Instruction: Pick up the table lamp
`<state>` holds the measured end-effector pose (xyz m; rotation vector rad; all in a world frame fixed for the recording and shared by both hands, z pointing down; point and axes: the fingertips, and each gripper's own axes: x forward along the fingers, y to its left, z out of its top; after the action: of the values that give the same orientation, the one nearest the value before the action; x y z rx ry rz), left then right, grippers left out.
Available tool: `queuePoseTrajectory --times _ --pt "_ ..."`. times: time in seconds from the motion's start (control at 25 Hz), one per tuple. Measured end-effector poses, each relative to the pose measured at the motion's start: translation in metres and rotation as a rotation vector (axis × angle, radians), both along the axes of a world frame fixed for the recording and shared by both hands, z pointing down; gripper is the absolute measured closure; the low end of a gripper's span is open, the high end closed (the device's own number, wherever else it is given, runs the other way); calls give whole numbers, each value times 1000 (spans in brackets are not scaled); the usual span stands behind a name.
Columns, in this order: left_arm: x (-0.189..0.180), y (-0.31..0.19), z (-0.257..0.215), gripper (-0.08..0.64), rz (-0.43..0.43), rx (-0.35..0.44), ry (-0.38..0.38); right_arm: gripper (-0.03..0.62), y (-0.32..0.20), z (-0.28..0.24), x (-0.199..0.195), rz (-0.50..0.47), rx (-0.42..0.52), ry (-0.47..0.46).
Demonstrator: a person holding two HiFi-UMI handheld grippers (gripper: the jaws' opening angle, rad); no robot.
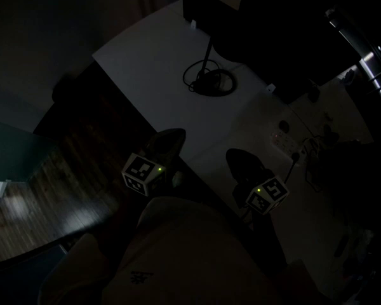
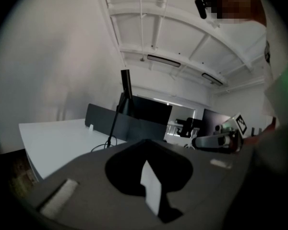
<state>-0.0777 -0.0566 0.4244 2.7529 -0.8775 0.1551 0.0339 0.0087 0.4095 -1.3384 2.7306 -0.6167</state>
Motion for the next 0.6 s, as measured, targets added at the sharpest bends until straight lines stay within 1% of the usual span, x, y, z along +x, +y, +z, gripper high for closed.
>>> queuePoseTrajectory --times 0.16,0.36,0.6 --pt "-7 -24 2 563 30 -4 -3 586 -19 -2 -8 29 2 23" --pt "-12 -54 8 563 55 -13 2 585 -36 0 -9 90 -13 25" --pt "-14 -86 11 563 102 5 -2 584 -50 7 -15 128 -28 36"
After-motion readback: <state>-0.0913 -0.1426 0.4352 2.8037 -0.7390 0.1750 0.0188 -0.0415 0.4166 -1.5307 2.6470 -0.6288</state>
